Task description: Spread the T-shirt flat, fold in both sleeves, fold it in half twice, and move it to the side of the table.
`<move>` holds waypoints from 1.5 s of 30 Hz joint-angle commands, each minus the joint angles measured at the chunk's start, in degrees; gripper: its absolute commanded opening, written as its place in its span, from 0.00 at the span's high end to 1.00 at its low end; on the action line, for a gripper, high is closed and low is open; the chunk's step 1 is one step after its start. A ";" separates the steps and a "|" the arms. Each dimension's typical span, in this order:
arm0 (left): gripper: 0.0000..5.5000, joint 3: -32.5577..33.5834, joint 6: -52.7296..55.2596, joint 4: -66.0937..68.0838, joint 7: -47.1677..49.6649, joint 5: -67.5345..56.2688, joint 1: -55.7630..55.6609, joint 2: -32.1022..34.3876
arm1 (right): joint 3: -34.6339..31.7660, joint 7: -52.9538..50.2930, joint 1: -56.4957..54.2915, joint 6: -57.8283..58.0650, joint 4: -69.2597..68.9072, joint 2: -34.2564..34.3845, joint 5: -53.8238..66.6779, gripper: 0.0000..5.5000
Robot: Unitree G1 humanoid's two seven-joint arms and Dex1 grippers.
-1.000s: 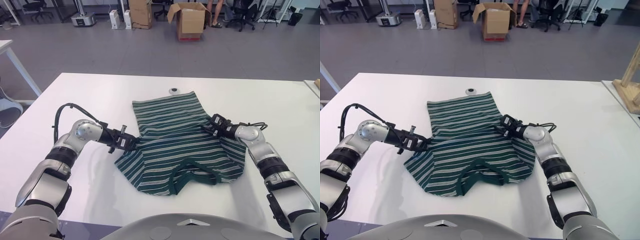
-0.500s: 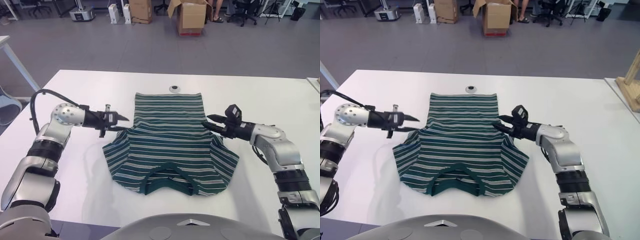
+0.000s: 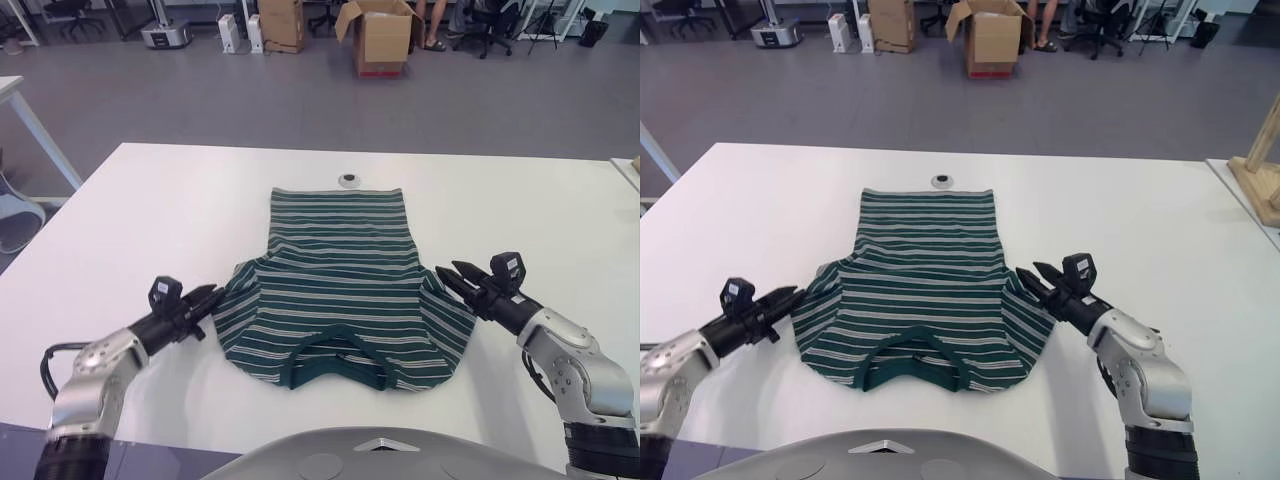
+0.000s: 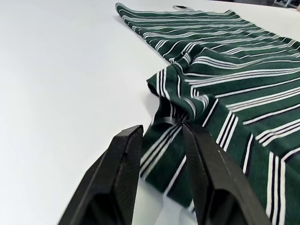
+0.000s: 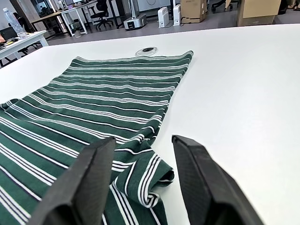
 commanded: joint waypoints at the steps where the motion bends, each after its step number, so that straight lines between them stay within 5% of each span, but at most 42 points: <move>1: 0.72 1.30 -4.58 0.72 3.71 3.84 0.72 -2.40 | -0.12 -0.85 -0.06 1.08 -1.05 0.29 1.38 0.59; 10: 0.72 0.42 -11.29 9.12 1.93 6.36 0.28 -5.54 | 1.00 -1.46 -0.62 0.31 -0.01 -0.21 1.39 0.59; 18: 0.99 -0.94 -22.09 21.39 -0.81 9.89 -1.65 -5.26 | 0.95 -1.22 -1.48 -0.53 1.33 -1.20 1.23 0.58; 25: 0.96 -2.68 -27.57 31.59 -5.22 9.31 -4.38 -5.57 | 0.74 -1.25 -1.80 -0.99 2.11 -1.60 1.13 0.58; 28: 0.86 -3.68 -19.67 31.33 -8.67 6.70 -5.40 -4.15 | 0.92 -1.63 -1.27 -1.26 1.90 -1.22 1.01 0.58; 36: 0.61 -7.43 26.98 -2.90 -7.54 0.42 -13.56 15.90 | 1.05 -3.36 1.83 -2.36 0.37 0.91 0.92 0.58; 45: 0.61 -6.89 39.54 -16.08 -3.97 2.65 -9.01 20.13 | 1.31 -4.07 2.42 -3.25 0.32 1.24 1.10 0.58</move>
